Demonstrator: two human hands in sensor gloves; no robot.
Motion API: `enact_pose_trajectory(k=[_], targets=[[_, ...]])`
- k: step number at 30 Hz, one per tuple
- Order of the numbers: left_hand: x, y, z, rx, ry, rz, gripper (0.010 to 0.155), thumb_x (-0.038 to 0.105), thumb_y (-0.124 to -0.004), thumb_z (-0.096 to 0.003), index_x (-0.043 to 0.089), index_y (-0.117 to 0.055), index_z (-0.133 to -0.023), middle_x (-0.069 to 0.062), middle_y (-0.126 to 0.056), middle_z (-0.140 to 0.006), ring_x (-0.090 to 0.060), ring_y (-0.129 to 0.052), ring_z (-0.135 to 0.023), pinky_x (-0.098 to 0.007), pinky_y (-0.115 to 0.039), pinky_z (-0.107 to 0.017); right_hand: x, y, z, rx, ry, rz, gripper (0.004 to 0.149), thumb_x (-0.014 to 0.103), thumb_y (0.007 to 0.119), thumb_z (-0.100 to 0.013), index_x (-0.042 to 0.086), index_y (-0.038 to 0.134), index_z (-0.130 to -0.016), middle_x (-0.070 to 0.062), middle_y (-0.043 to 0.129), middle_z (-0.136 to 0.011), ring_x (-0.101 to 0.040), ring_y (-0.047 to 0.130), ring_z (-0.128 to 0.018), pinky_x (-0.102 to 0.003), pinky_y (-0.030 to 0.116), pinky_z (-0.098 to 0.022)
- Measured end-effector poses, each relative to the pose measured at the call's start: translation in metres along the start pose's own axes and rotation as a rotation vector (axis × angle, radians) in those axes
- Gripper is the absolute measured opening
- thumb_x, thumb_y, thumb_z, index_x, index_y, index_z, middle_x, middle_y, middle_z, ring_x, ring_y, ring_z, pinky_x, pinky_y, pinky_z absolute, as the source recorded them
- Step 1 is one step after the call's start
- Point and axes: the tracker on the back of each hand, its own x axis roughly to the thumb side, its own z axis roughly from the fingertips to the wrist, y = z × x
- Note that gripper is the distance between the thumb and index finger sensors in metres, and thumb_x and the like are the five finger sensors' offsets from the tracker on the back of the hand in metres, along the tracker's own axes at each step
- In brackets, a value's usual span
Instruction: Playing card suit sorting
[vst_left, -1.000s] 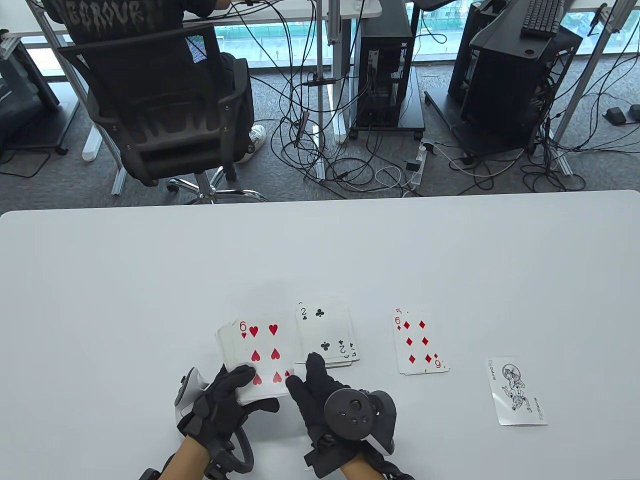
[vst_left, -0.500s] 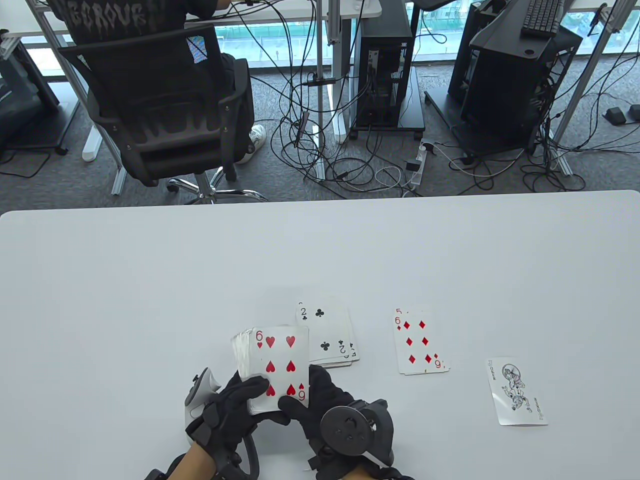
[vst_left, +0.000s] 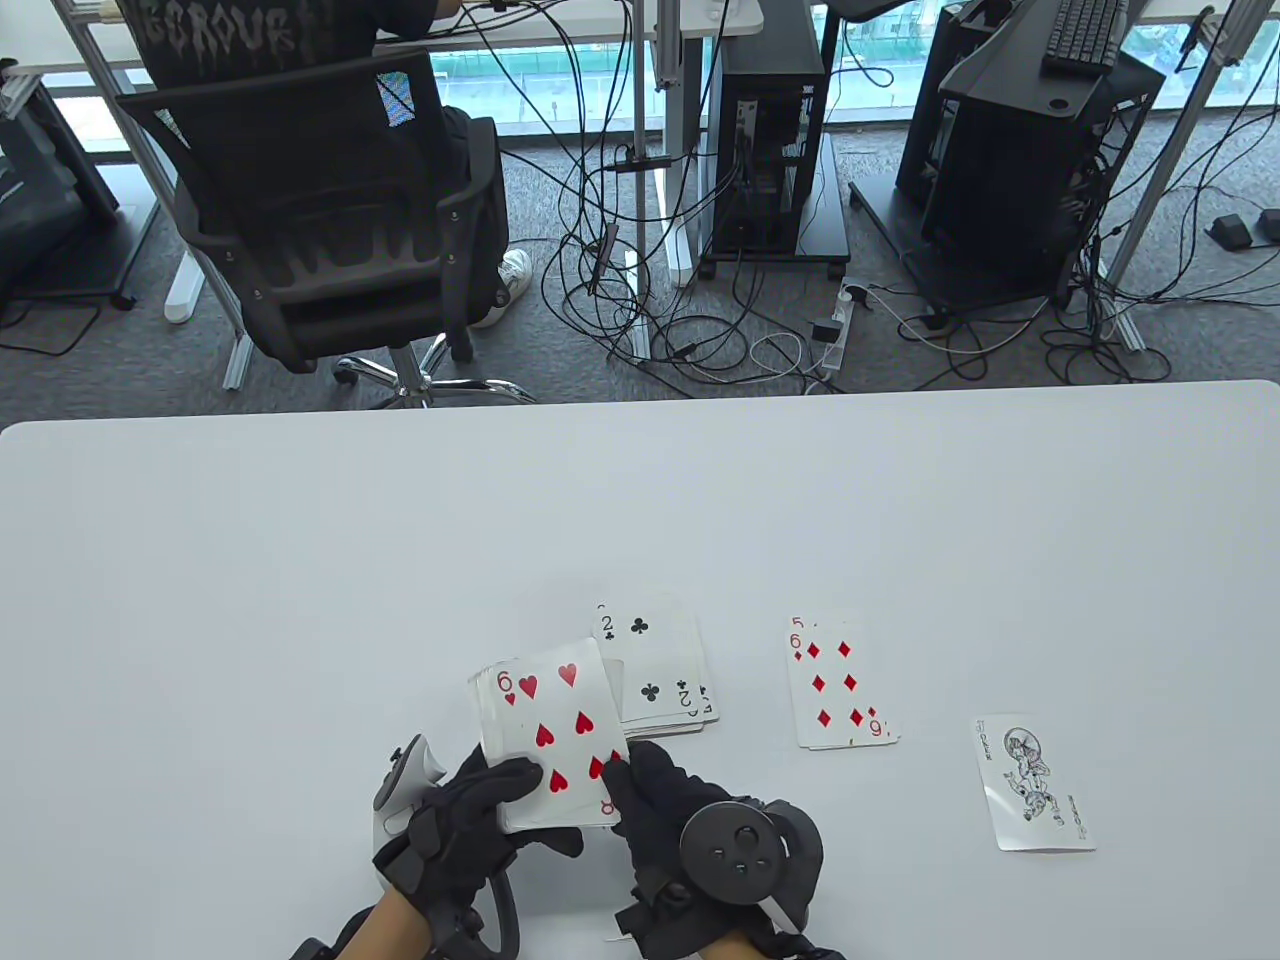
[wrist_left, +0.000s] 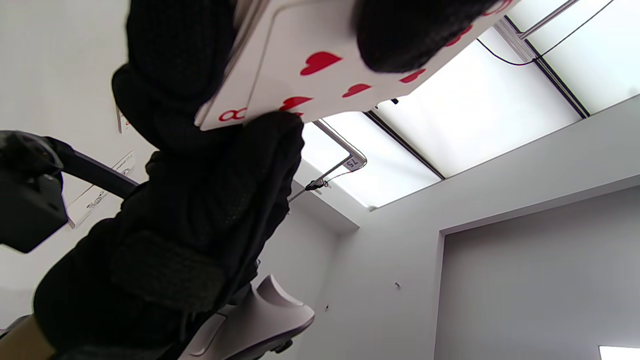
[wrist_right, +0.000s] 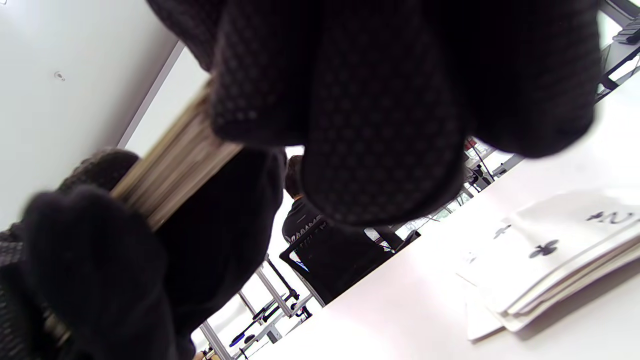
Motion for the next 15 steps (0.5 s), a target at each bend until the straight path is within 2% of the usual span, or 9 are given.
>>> enact_pose_trajectory(k=[5, 10, 12, 15], targets=[[0.001, 0.001, 0.000, 0.008, -0.014, 0.032, 0.055, 0.043, -0.071, -0.0607, 0.037, -0.041, -0.107, 0.006, -0.057, -0.112, -0.028, -0.073, -0.100, -0.041, -0.084, -0.054, -0.011, -0.015, -0.003, -0.075, 0.048, -0.020, 0.040, 0.024, 0.066, -0.053, -0.009, 0.075, -0.072, -0.002, 0.094, -0.036, -0.021, 0.101, -0.023, -0.042, 0.089, -0.023], [0.004, 0.007, 0.003, 0.046, -0.047, 0.065, 0.055, 0.043, -0.071, -0.0607, 0.037, -0.041, -0.107, 0.006, -0.057, -0.112, -0.028, -0.073, -0.100, -0.040, -0.084, -0.054, -0.032, -0.046, -0.008, -0.148, 0.143, 0.012, 0.039, 0.024, 0.066, -0.053, -0.011, 0.076, -0.069, -0.001, 0.093, -0.033, -0.019, 0.101, -0.018, -0.040, 0.089, -0.019], [0.006, 0.010, 0.003, 0.057, -0.063, 0.079, 0.055, 0.044, -0.071, -0.0607, 0.037, -0.041, -0.107, 0.006, -0.057, -0.112, -0.028, -0.073, -0.100, -0.040, -0.084, -0.054, -0.041, -0.054, -0.010, -0.134, 0.192, -0.008, 0.039, 0.023, 0.067, -0.053, -0.011, 0.077, -0.068, -0.001, 0.094, -0.032, -0.019, 0.101, -0.018, -0.041, 0.089, -0.018], [0.008, 0.014, 0.005, 0.075, -0.079, 0.084, 0.055, 0.044, -0.070, -0.0608, 0.037, -0.041, -0.107, 0.006, -0.056, -0.113, -0.028, -0.073, -0.100, -0.040, -0.084, -0.054, -0.052, -0.055, -0.007, -0.046, 0.284, -0.076, 0.039, 0.023, 0.067, -0.053, -0.012, 0.077, -0.068, -0.002, 0.094, -0.031, -0.019, 0.101, -0.017, -0.041, 0.089, -0.017]])
